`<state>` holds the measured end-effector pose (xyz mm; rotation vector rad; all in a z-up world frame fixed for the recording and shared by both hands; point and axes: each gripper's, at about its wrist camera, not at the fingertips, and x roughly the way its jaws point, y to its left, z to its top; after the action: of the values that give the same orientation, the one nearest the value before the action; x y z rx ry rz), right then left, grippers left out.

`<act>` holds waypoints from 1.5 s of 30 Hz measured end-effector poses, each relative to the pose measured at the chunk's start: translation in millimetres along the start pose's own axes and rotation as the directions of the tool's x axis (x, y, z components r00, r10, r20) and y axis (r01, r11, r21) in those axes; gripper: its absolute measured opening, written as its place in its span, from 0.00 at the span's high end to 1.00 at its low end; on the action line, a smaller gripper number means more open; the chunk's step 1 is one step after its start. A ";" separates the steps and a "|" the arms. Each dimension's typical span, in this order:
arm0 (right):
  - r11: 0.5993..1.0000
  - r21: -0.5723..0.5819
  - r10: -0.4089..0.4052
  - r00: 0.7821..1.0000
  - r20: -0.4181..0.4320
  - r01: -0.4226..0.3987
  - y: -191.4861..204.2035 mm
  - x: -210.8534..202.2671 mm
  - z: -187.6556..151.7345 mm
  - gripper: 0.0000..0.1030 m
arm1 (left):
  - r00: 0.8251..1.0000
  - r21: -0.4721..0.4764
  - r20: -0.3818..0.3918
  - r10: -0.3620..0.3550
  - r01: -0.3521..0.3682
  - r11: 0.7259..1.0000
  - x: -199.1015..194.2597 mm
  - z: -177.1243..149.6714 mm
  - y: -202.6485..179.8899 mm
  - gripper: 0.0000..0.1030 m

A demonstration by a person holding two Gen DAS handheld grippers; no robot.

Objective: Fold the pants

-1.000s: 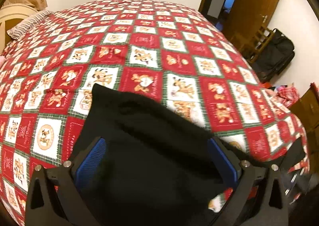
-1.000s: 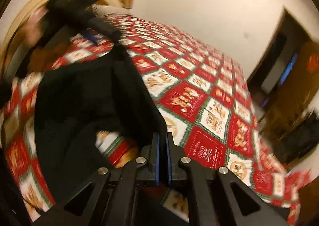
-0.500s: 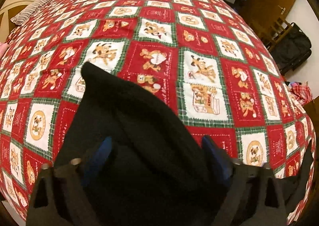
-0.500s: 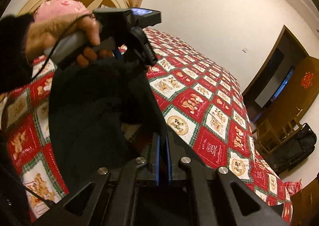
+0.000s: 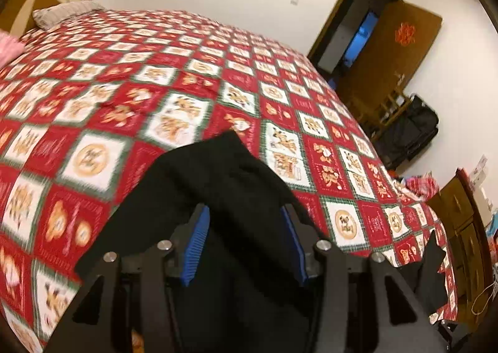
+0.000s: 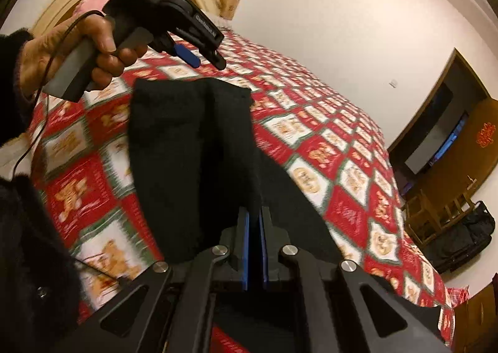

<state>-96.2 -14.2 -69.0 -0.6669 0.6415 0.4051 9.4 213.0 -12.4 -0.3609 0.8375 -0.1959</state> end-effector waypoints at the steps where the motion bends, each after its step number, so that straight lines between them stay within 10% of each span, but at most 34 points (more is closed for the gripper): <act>1: 1.000 -0.018 0.003 1.000 -0.005 -0.003 6.6 0.9 -2.1 0.95 | 1.000 -0.008 0.009 -0.001 0.001 1.000 -2.4 -6.4 6.1 0.53; 8: 0.996 -0.088 -0.006 0.999 -0.032 0.004 33.2 16.0 -16.1 0.95 | 0.993 0.037 -0.106 0.055 -0.052 0.998 16.5 16.7 -5.7 0.14; 14: 0.984 -0.176 -0.047 0.997 -0.056 0.036 58.9 28.9 -28.9 0.95 | 0.967 0.215 -0.153 0.205 -0.171 0.962 66.5 43.3 -54.1 0.12; 23: 0.988 -0.152 -0.045 0.998 -0.042 0.038 54.0 26.9 -28.2 0.95 | 0.825 0.405 -0.234 0.514 -0.398 0.823 157.4 25.7 -73.2 0.20; 29: 0.997 -0.070 -0.039 0.999 -0.006 0.039 37.2 17.8 -22.2 0.95 | 0.912 0.277 -0.215 0.348 -0.285 0.918 123.5 31.4 -39.8 0.80; 33: 0.999 -0.032 -0.034 0.999 0.022 0.034 27.1 11.1 -16.4 0.95 | 0.986 0.057 -0.147 0.076 -0.068 0.996 75.3 25.9 -3.1 0.88; 39: 0.999 -0.048 -0.018 1.000 -0.005 0.018 31.9 17.9 -18.0 0.95 | 0.999 -0.041 0.035 0.003 -0.002 0.999 6.9 -10.1 27.2 0.88; 45: 0.996 -0.085 0.000 1.000 -0.029 -0.003 39.7 20.5 -24.2 0.95 | 0.998 -0.053 0.026 0.059 -0.058 0.997 1.9 -28.2 48.5 0.88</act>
<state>-112.4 0.9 -114.8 -0.7544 0.6553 0.4266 -9.2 250.5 -49.8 -0.3866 0.8264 -0.1145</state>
